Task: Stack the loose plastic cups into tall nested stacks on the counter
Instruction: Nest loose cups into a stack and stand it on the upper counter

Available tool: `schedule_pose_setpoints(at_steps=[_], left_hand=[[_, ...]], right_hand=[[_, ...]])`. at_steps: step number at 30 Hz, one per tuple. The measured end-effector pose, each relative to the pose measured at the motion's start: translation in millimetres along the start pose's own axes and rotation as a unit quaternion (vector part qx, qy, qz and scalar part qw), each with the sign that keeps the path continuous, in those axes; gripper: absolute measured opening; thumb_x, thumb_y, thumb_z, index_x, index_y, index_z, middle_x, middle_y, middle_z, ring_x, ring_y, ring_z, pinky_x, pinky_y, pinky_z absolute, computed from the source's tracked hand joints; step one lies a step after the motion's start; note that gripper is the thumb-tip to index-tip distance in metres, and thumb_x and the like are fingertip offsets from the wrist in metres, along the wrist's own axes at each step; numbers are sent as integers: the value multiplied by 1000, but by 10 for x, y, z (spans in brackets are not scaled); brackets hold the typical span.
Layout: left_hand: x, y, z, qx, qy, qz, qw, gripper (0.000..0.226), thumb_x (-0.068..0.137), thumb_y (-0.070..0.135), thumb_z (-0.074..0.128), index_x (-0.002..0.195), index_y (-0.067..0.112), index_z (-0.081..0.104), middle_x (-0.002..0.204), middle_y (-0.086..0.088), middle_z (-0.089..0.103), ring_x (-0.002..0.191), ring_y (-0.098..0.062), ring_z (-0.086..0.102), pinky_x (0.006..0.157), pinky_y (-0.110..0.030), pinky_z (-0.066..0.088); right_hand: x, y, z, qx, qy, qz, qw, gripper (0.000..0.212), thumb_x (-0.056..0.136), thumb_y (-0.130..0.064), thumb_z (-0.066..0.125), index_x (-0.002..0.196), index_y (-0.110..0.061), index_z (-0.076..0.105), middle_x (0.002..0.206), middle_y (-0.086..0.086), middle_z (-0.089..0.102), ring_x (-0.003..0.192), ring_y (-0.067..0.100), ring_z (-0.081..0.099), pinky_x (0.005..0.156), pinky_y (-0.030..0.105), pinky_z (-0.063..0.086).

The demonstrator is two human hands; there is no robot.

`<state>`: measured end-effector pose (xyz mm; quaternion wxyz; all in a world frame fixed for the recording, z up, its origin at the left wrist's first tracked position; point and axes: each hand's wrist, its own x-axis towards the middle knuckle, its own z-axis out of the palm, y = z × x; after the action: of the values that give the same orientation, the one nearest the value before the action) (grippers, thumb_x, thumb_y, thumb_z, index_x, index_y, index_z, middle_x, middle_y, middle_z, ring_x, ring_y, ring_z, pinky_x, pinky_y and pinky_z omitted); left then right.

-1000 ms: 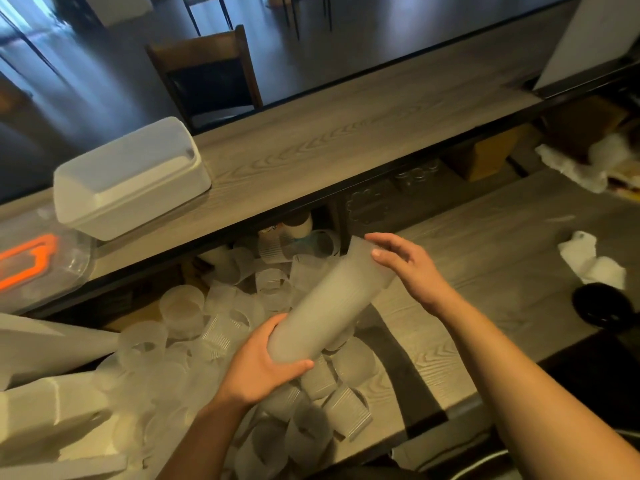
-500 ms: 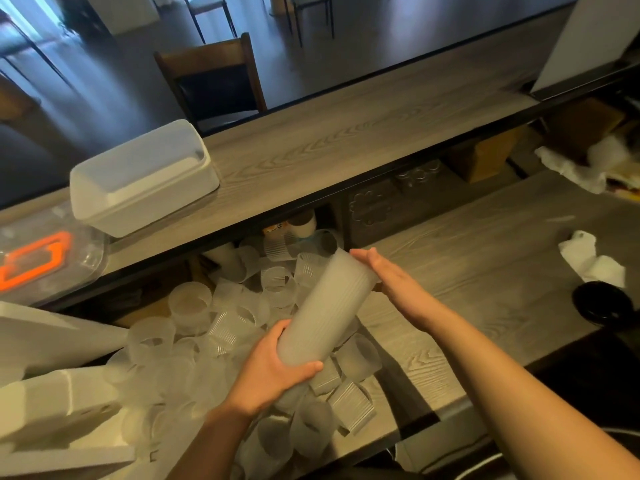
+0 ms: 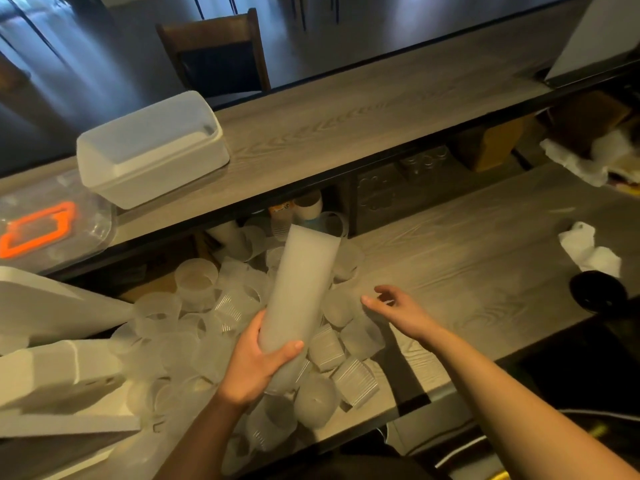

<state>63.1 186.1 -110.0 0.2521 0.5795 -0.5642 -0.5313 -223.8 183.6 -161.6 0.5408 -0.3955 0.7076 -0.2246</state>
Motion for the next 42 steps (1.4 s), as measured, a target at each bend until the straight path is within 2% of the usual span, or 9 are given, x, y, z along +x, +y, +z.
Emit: schedule_pose_setpoints(at_steps=[4, 9, 14, 22, 27, 32, 36, 40, 42], left_hand=[[-85, -36, -103, 10, -32, 13, 999, 84, 52, 60, 83, 124, 31, 53, 115, 6, 63, 99, -2, 64, 72, -20, 56], [-193, -111, -234, 28, -50, 29, 998, 87, 50, 61, 82, 127, 32, 52, 117, 11, 62, 98, 3, 62, 73, -17, 53], [-264, -200, -395, 52, -62, 42, 996, 82, 49, 64, 80, 122, 40, 51, 116, 14, 61, 98, 6, 59, 75, -15, 50], [-322, -321, -595, 77, -85, 42, 993, 94, 49, 68, 77, 130, 30, 49, 116, 13, 59, 96, 5, 59, 73, -18, 50], [-341, -367, -684, 76, -97, 42, 991, 97, 48, 68, 77, 132, 31, 47, 118, 13, 58, 97, 8, 58, 72, -16, 51], [-346, -409, -751, 99, -102, 45, 989, 99, 47, 68, 77, 133, 27, 49, 118, 8, 59, 98, 0, 59, 71, -14, 49], [-346, -406, -763, 113, -108, 54, 986, 98, 47, 69, 77, 132, 28, 49, 118, 11, 59, 103, -6, 59, 74, -17, 47], [-350, -365, -751, 135, -122, 67, 981, 98, 47, 70, 78, 133, 35, 45, 121, 17, 56, 106, 2, 56, 79, -17, 48], [-356, -348, -737, 133, -125, 67, 981, 96, 47, 69, 79, 130, 38, 45, 121, 19, 56, 104, 6, 55, 79, -15, 47]], right_hand=[[-20, 127, 148, -44, 20, 90, 995, 103, 78, -80, 57, 151, -11, 38, 152, 14, 45, 136, 32, 48, 108, 45, 43], [-97, 75, 420, -79, 36, 142, 986, 116, 74, -82, 59, 155, -4, 29, 157, 19, 37, 139, 35, 44, 107, 44, 44], [-128, 13, 625, -98, 76, 172, 977, 98, 81, -72, 63, 142, 2, 44, 142, 21, 53, 125, 35, 56, 98, 40, 51], [-233, -47, 720, -36, 155, 167, 973, 84, 83, -54, 73, 140, 1, 45, 139, 20, 54, 124, 35, 55, 97, 42, 51], [-411, -131, 658, 72, 196, 115, 971, 85, 80, -41, 81, 146, -3, 43, 145, 17, 50, 129, 33, 51, 101, 41, 46], [-626, -449, 574, 200, 280, -17, 939, 56, 83, -36, 78, 130, -10, 61, 119, 5, 64, 106, 20, 60, 81, 30, 47], [-834, -772, 489, 353, 194, -124, 907, 48, 89, -35, 69, 129, -9, 61, 108, 1, 68, 97, 13, 67, 78, 30, 54], [-950, -946, 513, 245, 146, -182, 941, 72, 73, -55, 70, 136, -23, 57, 125, -5, 65, 111, 10, 63, 84, 25, 50], [-971, -963, 549, 184, 150, -191, 952, 65, 82, -50, 70, 140, -27, 53, 129, -11, 59, 114, 3, 57, 85, 20, 45]])
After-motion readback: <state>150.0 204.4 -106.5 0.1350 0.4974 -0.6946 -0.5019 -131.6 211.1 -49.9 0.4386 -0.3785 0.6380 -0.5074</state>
